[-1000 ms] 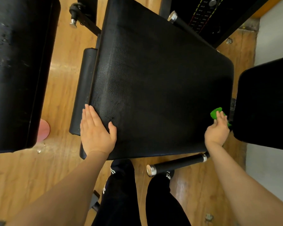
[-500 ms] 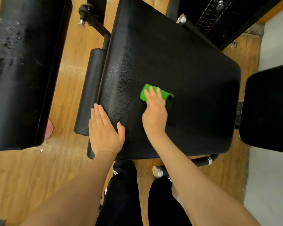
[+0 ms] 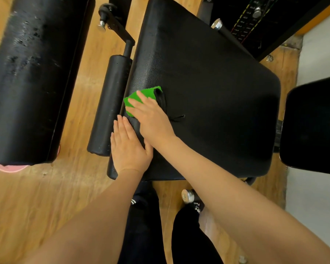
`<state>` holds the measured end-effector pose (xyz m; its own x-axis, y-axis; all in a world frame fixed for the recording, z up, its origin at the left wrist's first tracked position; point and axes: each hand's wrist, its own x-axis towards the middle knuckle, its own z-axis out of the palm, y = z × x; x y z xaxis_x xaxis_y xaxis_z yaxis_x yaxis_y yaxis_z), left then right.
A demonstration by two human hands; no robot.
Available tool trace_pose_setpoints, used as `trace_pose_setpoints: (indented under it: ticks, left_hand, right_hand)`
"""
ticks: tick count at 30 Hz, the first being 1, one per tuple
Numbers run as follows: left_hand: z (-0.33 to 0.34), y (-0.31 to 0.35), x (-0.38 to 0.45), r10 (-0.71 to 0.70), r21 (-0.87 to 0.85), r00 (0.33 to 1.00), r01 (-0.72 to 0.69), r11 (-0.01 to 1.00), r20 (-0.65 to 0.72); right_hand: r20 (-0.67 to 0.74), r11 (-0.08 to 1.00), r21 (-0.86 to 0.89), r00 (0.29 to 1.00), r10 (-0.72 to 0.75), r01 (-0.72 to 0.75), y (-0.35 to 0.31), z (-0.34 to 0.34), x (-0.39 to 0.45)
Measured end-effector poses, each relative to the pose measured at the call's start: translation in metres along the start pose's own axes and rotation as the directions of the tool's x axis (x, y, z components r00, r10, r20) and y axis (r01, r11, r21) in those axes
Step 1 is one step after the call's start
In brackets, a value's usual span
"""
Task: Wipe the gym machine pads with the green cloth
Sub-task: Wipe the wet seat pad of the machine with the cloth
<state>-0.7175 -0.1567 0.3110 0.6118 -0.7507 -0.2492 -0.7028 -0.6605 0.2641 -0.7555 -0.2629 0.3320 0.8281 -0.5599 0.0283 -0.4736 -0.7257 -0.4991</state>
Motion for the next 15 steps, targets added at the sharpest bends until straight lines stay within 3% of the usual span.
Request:
trace_pose_setpoints:
  ticks: [3, 6, 10, 15]
  left_hand:
    - [0.000, 0.000, 0.000, 0.005, -0.011, 1.000, -0.005, 1.000, -0.022]
    - [-0.001, 0.000, -0.001, 0.009, -0.022, 1.000, -0.009, 1.000, -0.027]
    - [-0.005, 0.003, -0.001, -0.005, -0.003, 1.000, 0.005, 1.000, -0.004]
    - [-0.007, 0.003, -0.002, -0.013, 0.007, 1.000, 0.013, 1.000, -0.002]
  right_hand:
    - [-0.078, 0.999, 0.046, 0.997, -0.022, 0.025, 0.012, 0.006, -0.031]
    - [-0.156, 0.998, 0.050, 0.986, 0.049, -0.042, 0.032, 0.005, -0.064]
    - [-0.189, 0.968, 0.058, 0.950, 0.250, -0.243, 0.061, 0.003, -0.107]
    - [-0.148, 0.861, 0.055, 0.849, 0.508, -0.506, 0.093, -0.013, -0.152]
